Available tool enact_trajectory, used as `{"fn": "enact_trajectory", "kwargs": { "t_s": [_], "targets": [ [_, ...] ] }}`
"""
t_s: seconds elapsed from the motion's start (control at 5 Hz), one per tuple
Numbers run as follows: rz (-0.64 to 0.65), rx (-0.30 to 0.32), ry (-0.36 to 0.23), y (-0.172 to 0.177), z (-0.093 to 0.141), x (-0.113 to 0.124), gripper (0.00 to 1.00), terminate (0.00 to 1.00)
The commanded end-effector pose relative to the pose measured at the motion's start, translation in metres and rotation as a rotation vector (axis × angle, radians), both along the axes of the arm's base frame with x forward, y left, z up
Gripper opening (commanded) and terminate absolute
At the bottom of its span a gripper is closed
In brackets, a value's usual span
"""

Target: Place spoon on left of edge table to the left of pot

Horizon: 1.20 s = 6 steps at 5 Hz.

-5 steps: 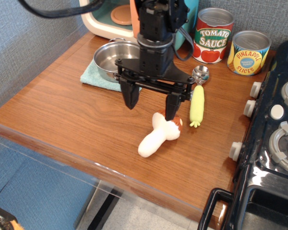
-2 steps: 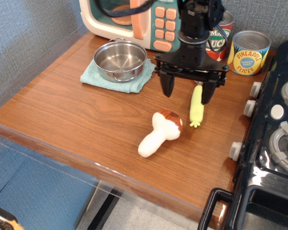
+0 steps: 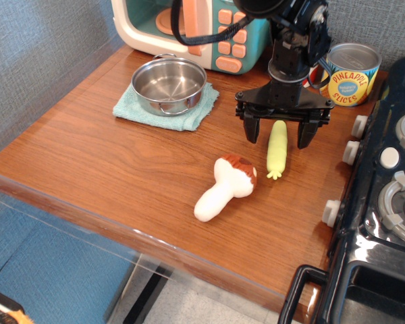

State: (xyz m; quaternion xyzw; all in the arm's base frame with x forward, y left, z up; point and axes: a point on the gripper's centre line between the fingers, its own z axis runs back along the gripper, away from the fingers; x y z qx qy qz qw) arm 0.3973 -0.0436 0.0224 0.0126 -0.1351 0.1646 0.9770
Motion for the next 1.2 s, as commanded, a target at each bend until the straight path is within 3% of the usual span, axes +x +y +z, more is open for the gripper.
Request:
{"fn": "enact_trajectory", "kwargs": {
  "t_s": [0.0, 0.2, 0.4, 0.6, 0.8, 1.0],
  "targets": [
    [0.007, -0.002, 0.020, 0.002, -0.003, 0.010, 1.00, 0.00],
    [-0.004, -0.007, 0.039, 0.001, -0.001, 0.008, 0.00, 0.00],
    [-0.023, -0.009, 0.057, -0.001, 0.008, 0.009, 0.00, 0.00],
    [-0.036, -0.040, 0.027, -0.007, 0.035, 0.013, 0.00, 0.00],
    [-0.045, -0.078, -0.078, -0.010, 0.077, 0.018, 0.00, 0.00],
    [-0.024, -0.104, -0.189, 0.015, 0.120, 0.001, 0.00, 0.00]
  ]
}}
